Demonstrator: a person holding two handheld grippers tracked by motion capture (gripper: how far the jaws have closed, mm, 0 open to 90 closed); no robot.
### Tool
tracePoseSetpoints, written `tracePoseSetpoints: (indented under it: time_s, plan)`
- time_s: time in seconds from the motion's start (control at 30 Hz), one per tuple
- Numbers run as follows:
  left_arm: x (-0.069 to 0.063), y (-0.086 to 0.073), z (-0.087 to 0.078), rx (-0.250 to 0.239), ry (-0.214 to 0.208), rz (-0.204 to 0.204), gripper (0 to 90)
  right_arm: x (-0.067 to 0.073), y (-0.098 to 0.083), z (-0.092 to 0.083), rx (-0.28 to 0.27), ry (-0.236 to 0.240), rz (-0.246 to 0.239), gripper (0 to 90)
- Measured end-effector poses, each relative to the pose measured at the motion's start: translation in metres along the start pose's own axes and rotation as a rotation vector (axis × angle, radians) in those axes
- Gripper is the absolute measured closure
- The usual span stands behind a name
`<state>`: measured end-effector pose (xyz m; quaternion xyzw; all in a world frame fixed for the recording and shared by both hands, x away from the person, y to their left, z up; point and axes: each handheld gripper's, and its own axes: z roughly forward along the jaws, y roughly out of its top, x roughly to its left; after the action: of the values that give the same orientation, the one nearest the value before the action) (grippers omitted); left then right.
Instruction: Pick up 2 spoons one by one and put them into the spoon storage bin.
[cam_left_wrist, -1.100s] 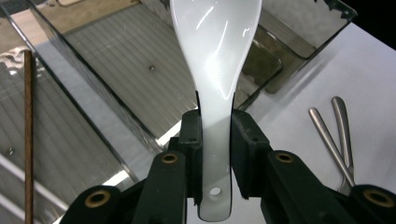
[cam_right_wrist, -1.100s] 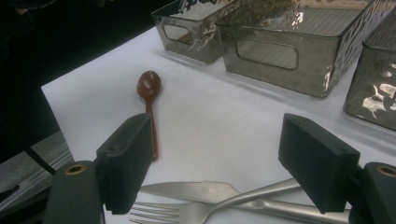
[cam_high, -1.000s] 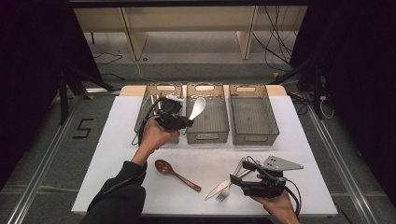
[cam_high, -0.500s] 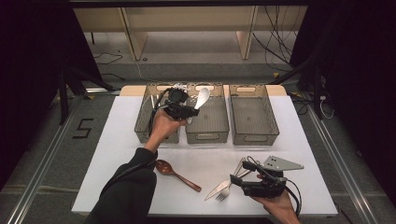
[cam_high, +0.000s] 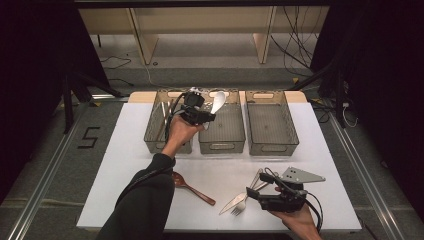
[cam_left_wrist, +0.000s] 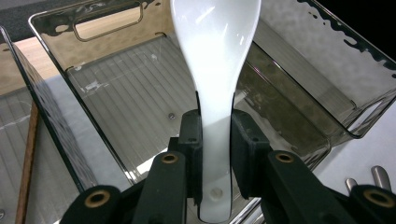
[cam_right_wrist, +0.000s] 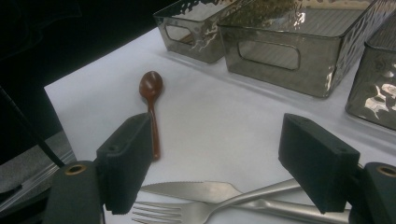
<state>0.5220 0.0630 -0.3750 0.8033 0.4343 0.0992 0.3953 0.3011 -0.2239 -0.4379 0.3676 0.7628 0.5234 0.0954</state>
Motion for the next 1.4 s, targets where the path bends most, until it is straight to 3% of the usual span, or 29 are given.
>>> tracePoseSetpoints:
  time_s: [0.8, 0.9, 1.03, 1.27, 1.4]
  plan:
    - [-0.004, -0.015, 0.023, 0.051, 0.015, -0.019, 73.4, 0.0, 0.0, 0.0, 0.002, 0.002, 0.0, 27.1]
    - [-0.003, -0.014, 0.022, 0.06, 0.01, -0.036, 59.2, 0.0, 0.0, 0.0, 0.002, 0.003, 0.001, 27.1]
    - [-0.004, -0.01, 0.013, 0.064, -0.006, -0.024, 48.3, 0.0, 0.0, 0.0, 0.0, 0.0, 0.002, 27.1]
    - [-0.011, -0.01, -0.014, 0.068, -0.044, 0.035, 35.1, 0.0, 0.0, 0.0, -0.001, 0.0, 0.002, 27.1]
    - [-0.016, -0.015, -0.03, 0.066, -0.065, 0.092, 31.2, 0.0, 0.0, 0.001, 0.002, -0.001, 0.001, 27.1]
